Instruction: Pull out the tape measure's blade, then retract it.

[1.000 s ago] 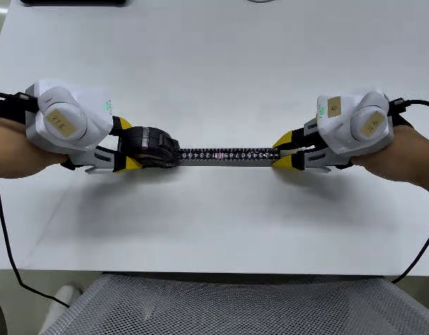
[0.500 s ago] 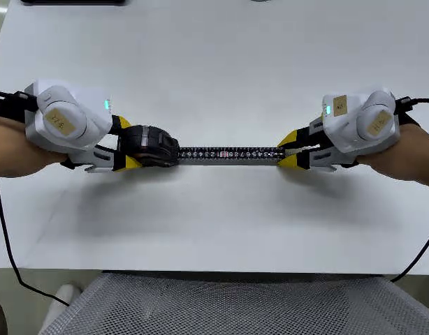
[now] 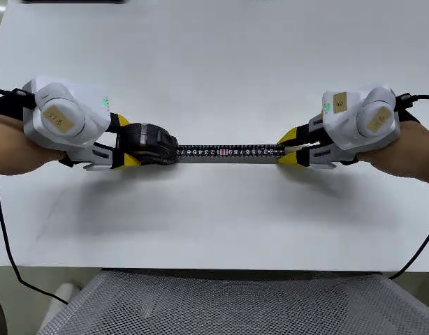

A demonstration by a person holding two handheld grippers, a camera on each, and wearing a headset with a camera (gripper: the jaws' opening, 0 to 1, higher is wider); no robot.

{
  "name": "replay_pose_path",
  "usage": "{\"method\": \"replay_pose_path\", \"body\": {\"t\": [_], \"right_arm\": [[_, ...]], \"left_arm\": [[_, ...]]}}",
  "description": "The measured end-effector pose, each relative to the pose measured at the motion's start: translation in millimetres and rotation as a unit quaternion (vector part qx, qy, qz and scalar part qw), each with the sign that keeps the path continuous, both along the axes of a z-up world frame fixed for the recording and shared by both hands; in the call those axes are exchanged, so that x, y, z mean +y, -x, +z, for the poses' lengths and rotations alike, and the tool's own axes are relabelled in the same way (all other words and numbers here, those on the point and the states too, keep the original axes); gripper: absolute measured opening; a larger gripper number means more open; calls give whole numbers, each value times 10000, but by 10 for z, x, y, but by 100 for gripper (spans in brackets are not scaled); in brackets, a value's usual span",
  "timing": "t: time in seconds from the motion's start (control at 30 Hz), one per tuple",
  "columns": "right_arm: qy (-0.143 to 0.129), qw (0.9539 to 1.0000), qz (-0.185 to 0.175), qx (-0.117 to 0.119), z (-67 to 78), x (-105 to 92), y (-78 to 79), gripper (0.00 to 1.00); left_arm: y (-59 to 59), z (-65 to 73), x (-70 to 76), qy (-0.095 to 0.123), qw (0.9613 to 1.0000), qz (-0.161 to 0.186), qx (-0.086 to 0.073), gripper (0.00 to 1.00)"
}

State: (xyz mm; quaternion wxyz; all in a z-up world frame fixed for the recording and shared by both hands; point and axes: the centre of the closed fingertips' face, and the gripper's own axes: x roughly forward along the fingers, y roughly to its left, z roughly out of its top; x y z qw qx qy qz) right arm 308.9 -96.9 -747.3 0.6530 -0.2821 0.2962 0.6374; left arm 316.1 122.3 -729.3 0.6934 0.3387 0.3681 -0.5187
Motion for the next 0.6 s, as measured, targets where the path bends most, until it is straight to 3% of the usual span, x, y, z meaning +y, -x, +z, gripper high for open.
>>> {"method": "replay_pose_path", "body": {"t": [0.4, 0.6], "right_arm": [[1, 10000, 10, 11, 2, 8, -21, 9], [51, 10000, -48, 12, -15, -97, -37, 9]], "left_arm": [[5, -1, 3, 6, 10000, 2, 11, 26], [1, 1, -5, 16, 10000, 6, 14, 26]]}}
